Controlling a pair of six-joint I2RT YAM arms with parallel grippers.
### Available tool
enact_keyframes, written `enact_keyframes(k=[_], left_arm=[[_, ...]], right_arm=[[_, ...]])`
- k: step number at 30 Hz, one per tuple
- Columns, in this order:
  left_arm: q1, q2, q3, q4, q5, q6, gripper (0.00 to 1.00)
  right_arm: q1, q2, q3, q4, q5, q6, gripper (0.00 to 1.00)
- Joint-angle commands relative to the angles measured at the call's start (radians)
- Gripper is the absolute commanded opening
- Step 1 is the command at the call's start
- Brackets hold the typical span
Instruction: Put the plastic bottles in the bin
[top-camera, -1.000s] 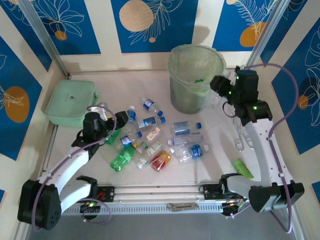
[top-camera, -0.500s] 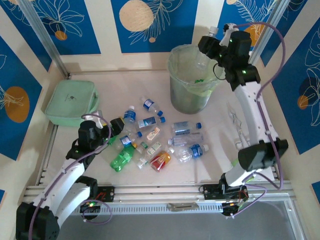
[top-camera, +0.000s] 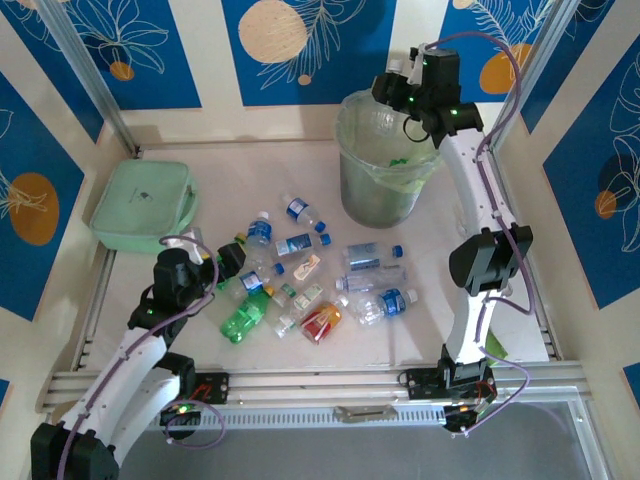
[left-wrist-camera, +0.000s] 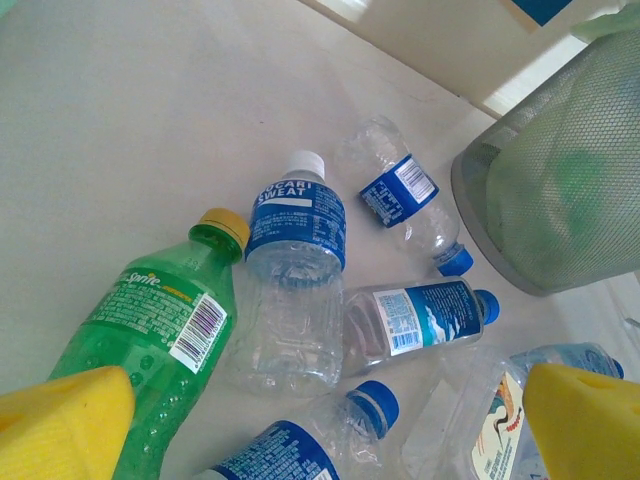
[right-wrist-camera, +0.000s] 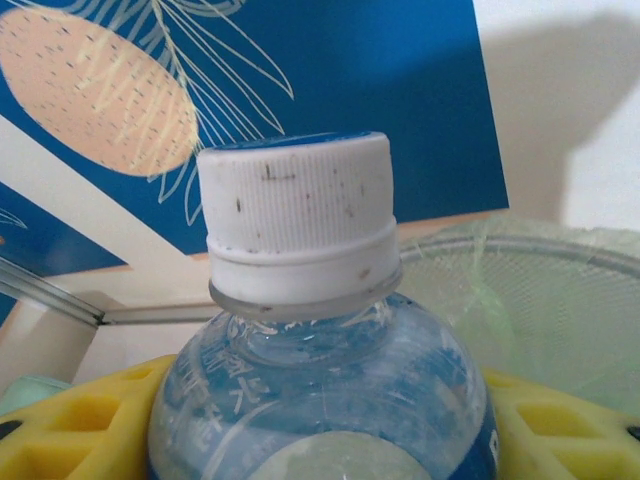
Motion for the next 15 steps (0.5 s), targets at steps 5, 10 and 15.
enact_keyframes(k=[5,10,15], left_arm=[[0.010,-0.015,-0.006,-0.009,-0.002,0.003,0.99],[0.010,-0.008,-0.011,0.006,0.003,-0.006,0.99],[0.010,0.014,-0.010,0.032,0.019,-0.011,0.99]], right_arm=[[0.007,-0.002,0.075,-0.039,-0.030,-0.013,0.83],[0.008,-0.017,0.091,-0.052,-0.039,-0.016,0.86],[0.011,-0.053,0.069,-0.059,-0.050,-0.013,0.86]])
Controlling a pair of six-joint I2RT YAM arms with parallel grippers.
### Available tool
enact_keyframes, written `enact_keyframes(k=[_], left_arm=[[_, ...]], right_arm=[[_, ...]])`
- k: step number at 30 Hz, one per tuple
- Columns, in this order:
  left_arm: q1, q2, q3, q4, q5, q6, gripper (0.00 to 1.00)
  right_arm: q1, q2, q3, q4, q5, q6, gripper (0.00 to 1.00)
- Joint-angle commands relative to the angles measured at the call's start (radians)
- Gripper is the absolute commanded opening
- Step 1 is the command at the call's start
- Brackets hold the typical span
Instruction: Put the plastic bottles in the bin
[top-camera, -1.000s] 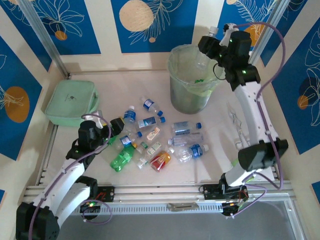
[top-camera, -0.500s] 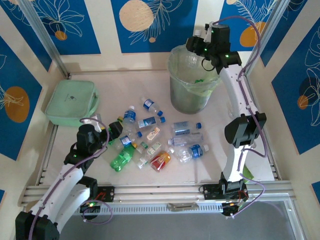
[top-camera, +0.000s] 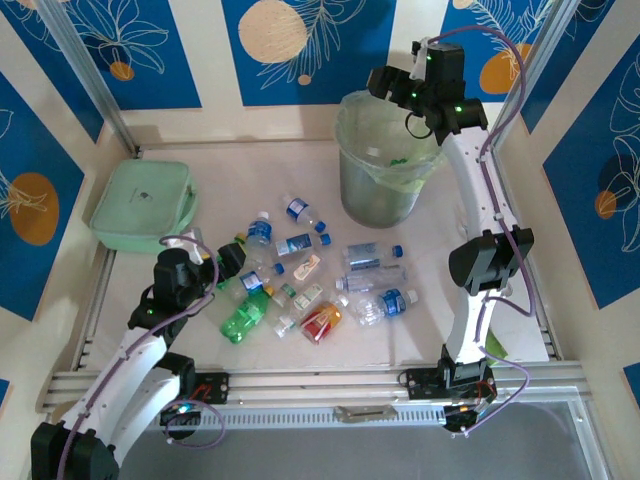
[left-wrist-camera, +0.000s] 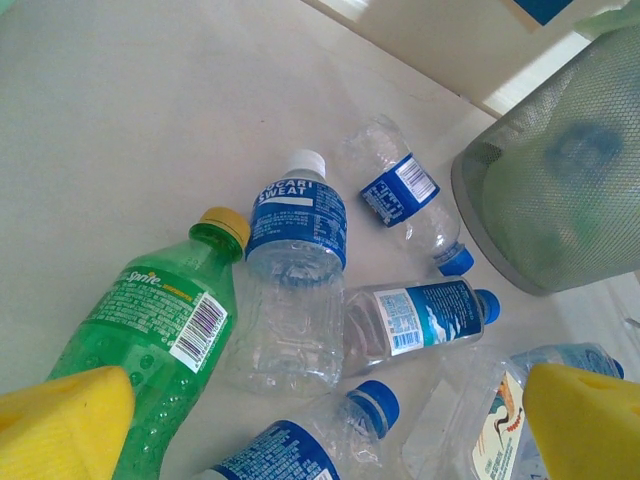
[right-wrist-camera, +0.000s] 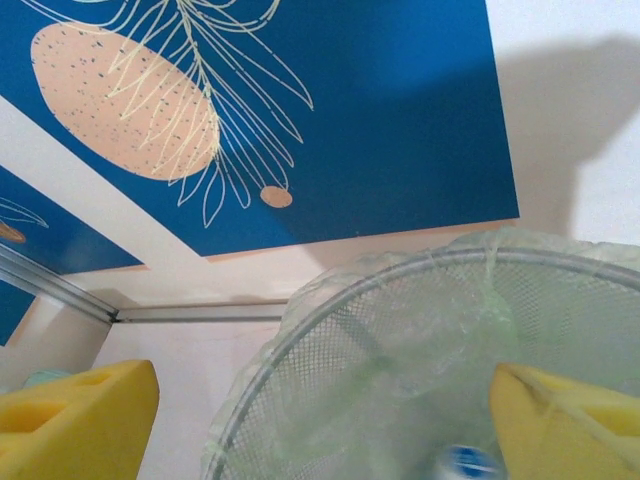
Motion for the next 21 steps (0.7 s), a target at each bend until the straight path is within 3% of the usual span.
enact_keyframes(k=[1,7,16,21], left_arm=[[0.009,0.014,-0.007,0.036,0.025,-0.009,0.99],[0.009,0.055,0.010,0.100,0.117,0.016,0.99],[0.000,0.143,0.080,0.183,0.263,0.086,0.99],[-0.051,0.214,0.102,0.235,0.283,0.078,0.99]], right_arm=[[0.011,-0.065,-0.010,-0.017,-0.034,-0.003,0.87],[0.030,-0.200,-0.196,-0.010,-0.038,0.002,0.87],[0.075,-0.572,-0.740,0.059,0.000,0.095,0.87],[0.107,-0.743,-1.014,0.019,0.074,0.243,0.87]])
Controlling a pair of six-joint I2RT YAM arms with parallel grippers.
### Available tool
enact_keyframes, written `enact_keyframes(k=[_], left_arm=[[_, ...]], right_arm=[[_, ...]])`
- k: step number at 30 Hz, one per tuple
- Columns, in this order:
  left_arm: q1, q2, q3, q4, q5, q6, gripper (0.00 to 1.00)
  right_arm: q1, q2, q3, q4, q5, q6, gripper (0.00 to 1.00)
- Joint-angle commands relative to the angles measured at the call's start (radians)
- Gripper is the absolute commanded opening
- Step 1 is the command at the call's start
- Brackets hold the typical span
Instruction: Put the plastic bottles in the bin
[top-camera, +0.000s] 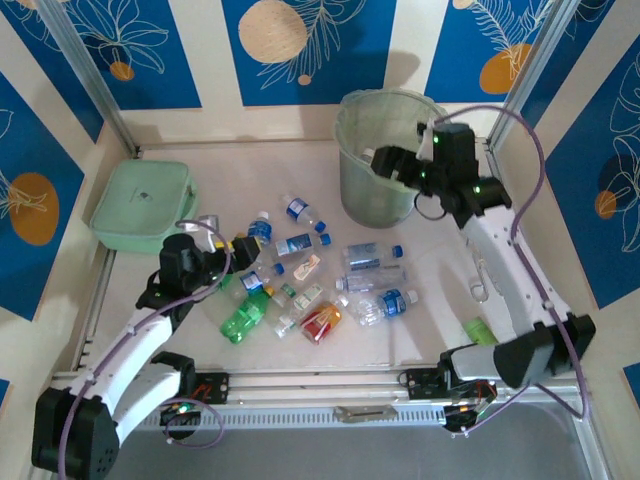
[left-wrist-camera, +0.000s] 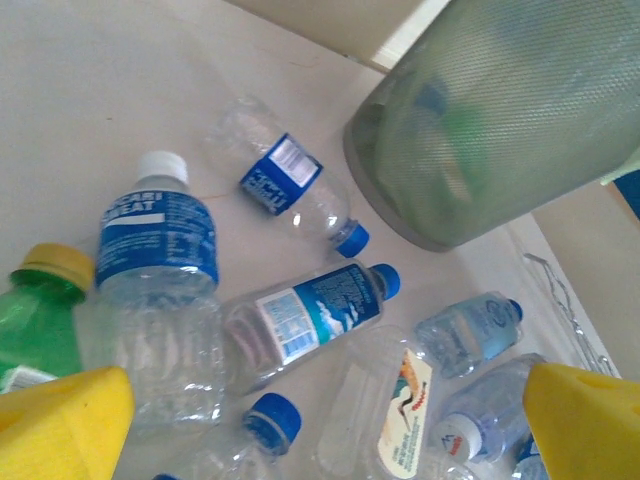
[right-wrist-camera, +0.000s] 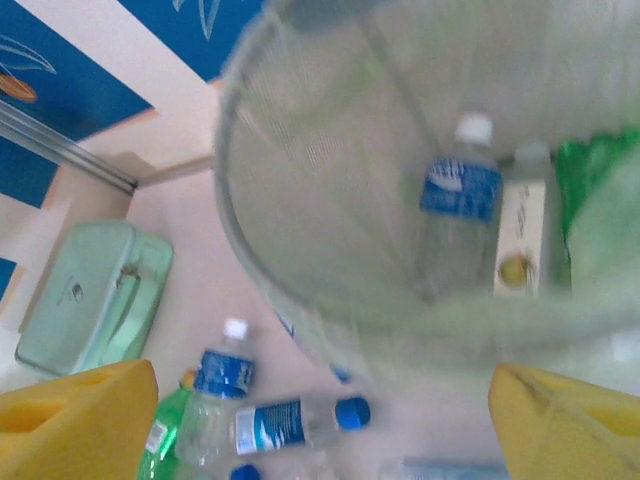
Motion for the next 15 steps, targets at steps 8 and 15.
enact_keyframes(k=[8,15], left_arm=[[-0.157,0.113,0.088,0.043,-0.028,0.081,1.00],[-0.198,0.175,0.100,0.085,-0.042,0.069,0.99]], right_arm=[[0.039,-0.284,-0.457,-0.125,0.140,0.438,0.86],[0.077,-0.371,-0.657,-0.183,0.125,0.681,0.87]])
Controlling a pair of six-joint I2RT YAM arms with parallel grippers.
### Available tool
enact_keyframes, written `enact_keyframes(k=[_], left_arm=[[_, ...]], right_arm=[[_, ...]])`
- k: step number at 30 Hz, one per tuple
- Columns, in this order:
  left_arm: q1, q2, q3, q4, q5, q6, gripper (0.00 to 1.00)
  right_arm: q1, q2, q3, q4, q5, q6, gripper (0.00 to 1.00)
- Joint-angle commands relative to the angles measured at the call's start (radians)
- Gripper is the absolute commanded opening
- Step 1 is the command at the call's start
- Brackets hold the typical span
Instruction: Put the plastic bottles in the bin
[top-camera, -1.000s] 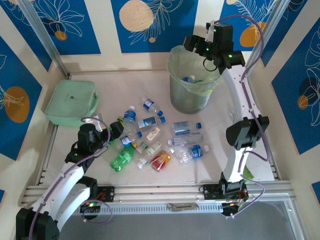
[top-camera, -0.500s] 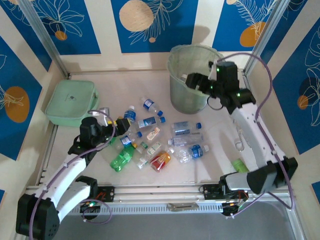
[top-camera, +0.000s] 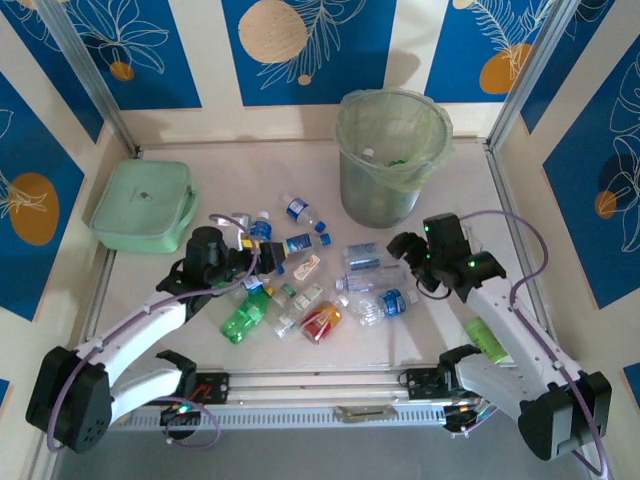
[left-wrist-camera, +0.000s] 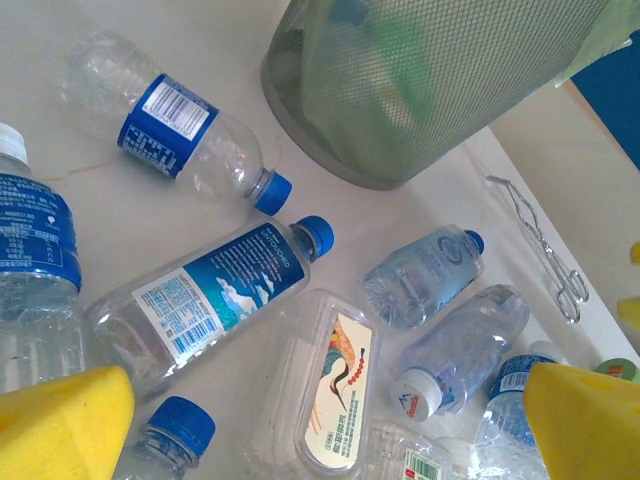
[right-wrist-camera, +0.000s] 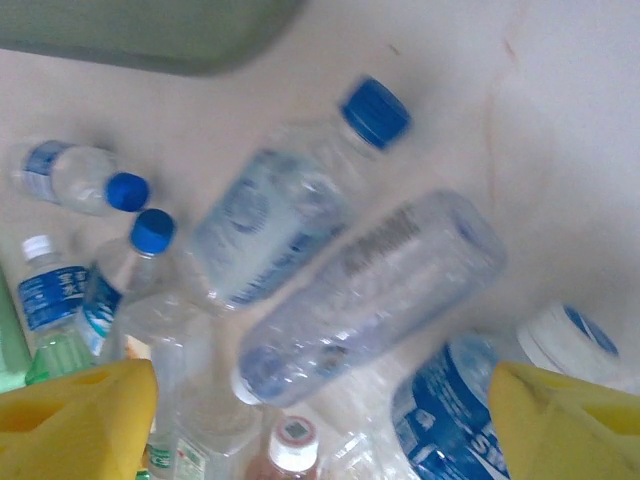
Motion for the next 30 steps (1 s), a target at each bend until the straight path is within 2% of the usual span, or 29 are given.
enact_keyframes(k=[1,10,20,30], left_arm=[[-0.016,0.016,0.031,0.041,-0.023,0.013,0.99],[-0.024,0.019,0.021,0.024,-0.062,0.014,1.00],[-0.024,0.011,0.014,0.006,-0.071,0.013,1.00],[-0.024,-0.023,-0.002,-0.018,-0.092,0.011,1.00]], right_arm=[[0.025,-0.036,-0.072,-0.062,0.007,0.185,0.86],[0.129,-0.087,-0.161,-0.176,0.036,0.388,0.88],[0.153,-0.054,-0.261,0.016,-0.001,0.485,0.88],[0.159,0.089,-0.289,0.185,-0.026,0.501,0.87]])
